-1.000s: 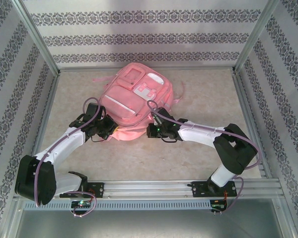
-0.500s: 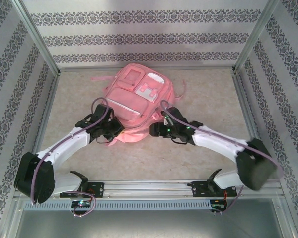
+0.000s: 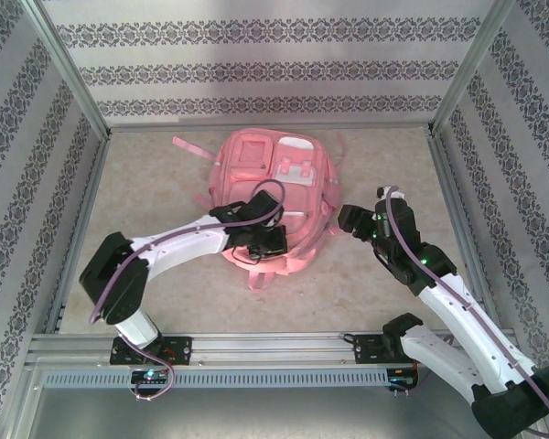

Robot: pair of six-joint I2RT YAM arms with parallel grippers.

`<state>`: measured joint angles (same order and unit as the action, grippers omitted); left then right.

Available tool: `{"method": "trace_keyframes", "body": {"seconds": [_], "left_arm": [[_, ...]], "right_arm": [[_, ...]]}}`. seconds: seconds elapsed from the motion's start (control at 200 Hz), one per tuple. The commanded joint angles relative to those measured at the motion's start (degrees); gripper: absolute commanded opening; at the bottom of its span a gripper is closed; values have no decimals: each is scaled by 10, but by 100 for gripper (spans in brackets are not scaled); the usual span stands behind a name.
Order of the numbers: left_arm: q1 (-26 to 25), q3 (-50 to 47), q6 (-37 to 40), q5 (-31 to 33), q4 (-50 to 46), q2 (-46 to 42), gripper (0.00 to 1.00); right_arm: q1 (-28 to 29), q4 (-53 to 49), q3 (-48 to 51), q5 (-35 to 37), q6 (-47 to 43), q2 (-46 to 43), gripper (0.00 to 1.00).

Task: Pack the student bag
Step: Move the student bag to the center of the table, then reset both arms

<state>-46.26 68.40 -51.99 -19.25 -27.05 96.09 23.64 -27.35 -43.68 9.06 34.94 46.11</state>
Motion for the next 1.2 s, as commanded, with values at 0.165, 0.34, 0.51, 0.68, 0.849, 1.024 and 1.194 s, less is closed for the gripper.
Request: {"method": "trace_keyframes", "body": {"seconds": [0.165,0.34,0.51,0.68,0.849,1.024,1.194], "left_arm": [[-49,42,106,-78,-11,25,1],[-60,47,127,-107,-21,42,18],[-67,40,148,-126,-30,38,31],[-75,18,157,-172,0,35,50],[-91,8,162,-271,65,54,64],[-101,65,222,-277,37,61,82],[-60,84,299,-154,-8,-37,100]], "right_arm": [[-36,-13,25,-41,3,-16,79],[-41,1,32,-43,-9,-29,78],[-53,-20,20,-23,-12,-19,88],[-97,-19,16,-30,12,9,88],[-159,-7,-5,-85,42,78,89],[-188,-11,-43,-131,19,112,98],[-177,-2,-44,-102,-23,49,98]]}}
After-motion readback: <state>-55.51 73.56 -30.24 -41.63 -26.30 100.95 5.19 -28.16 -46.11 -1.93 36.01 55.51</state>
